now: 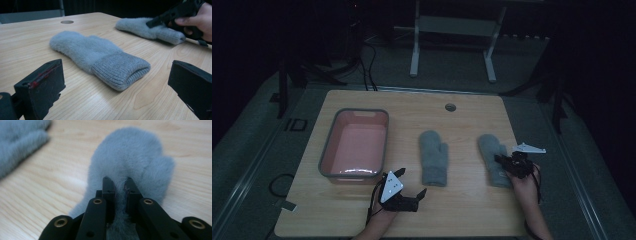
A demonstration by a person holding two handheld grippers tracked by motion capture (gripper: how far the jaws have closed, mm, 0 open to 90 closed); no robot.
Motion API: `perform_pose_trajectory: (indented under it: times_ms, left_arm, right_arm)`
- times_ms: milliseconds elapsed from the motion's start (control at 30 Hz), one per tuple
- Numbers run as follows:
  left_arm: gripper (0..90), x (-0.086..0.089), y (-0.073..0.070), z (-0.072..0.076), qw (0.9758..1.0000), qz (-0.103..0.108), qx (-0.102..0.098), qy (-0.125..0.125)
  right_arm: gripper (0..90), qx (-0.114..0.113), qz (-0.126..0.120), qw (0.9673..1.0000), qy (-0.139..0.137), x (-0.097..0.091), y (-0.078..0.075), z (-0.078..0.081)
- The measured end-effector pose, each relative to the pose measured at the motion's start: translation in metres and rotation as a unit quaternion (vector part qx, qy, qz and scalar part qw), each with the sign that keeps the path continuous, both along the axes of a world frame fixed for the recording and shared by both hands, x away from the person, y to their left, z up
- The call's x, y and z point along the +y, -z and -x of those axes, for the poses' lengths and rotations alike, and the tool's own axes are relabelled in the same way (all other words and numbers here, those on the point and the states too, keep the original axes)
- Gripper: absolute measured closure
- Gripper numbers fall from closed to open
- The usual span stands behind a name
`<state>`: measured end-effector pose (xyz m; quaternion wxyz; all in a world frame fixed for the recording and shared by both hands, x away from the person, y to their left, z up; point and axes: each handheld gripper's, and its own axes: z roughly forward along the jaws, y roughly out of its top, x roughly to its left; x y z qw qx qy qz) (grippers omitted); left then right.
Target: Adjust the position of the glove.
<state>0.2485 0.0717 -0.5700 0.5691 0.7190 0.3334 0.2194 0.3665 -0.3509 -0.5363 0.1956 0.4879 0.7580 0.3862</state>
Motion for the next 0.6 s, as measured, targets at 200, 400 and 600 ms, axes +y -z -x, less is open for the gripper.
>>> perform_pose_trajectory:
  times_ms: [200,400,600]
  left_arm:
    - [1.0,0.0,0.0,0.0,1.0,0.0,0.0,0.0]
    - [1.0,0.0,0.0,0.0,1.0,0.0,-0.002,0.001]
    - [1.0,0.0,0.0,0.001,1.0,0.0,-0.004,0.002]
  right_arm:
    - [82.7,-0.018,-0.013,0.9995,0.023,0.017,-0.027,0.006]
    - [82.6,-0.042,-0.028,0.9986,0.016,0.039,-0.053,0.009]
    - [82.6,-0.049,-0.031,0.9981,0.022,0.067,-0.068,0.005]
